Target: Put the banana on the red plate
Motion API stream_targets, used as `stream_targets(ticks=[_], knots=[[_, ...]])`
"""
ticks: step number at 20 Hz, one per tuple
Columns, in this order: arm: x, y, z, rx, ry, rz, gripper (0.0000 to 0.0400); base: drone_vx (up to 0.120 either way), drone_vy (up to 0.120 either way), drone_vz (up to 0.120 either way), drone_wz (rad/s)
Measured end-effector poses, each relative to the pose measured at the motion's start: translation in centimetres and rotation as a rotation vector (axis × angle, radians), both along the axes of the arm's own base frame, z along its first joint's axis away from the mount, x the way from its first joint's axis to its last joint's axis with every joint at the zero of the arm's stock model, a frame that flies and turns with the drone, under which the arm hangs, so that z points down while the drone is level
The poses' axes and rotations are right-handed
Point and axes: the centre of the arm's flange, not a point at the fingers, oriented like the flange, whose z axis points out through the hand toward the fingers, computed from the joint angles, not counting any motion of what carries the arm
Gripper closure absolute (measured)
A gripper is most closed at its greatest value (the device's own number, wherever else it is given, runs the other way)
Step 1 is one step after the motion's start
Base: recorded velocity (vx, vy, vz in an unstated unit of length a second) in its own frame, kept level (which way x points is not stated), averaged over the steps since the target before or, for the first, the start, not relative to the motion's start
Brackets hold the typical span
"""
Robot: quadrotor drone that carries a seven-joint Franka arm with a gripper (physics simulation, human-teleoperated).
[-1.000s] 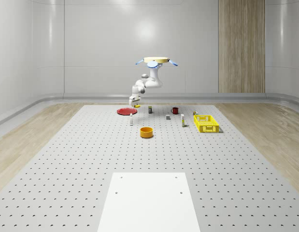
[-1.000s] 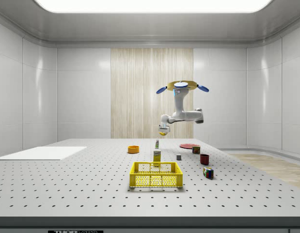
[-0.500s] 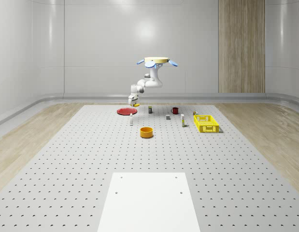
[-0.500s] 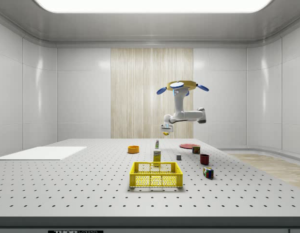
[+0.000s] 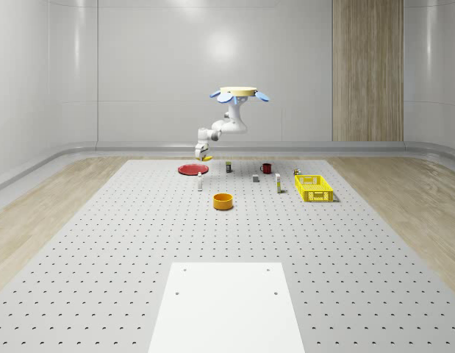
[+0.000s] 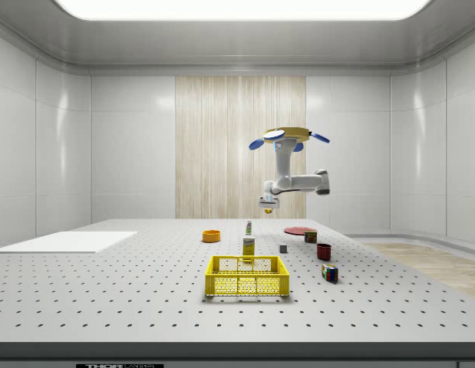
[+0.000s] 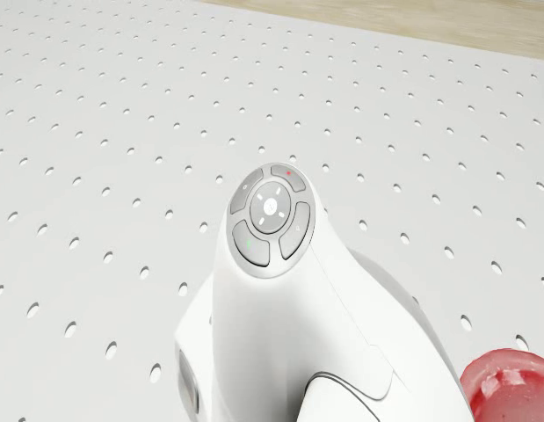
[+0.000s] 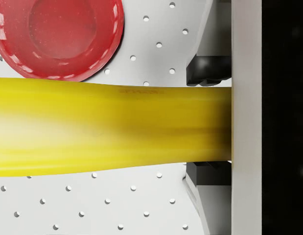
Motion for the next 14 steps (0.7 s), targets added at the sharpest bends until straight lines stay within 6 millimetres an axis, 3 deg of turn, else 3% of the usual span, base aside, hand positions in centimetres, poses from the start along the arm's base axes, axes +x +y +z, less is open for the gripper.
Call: stream_targets(ticks=[14], knots=[[-0.01,-0.01,0.00,0.002,-0.002,-0.420,0.0199,0.000,0.000,0.000,-0.300]])
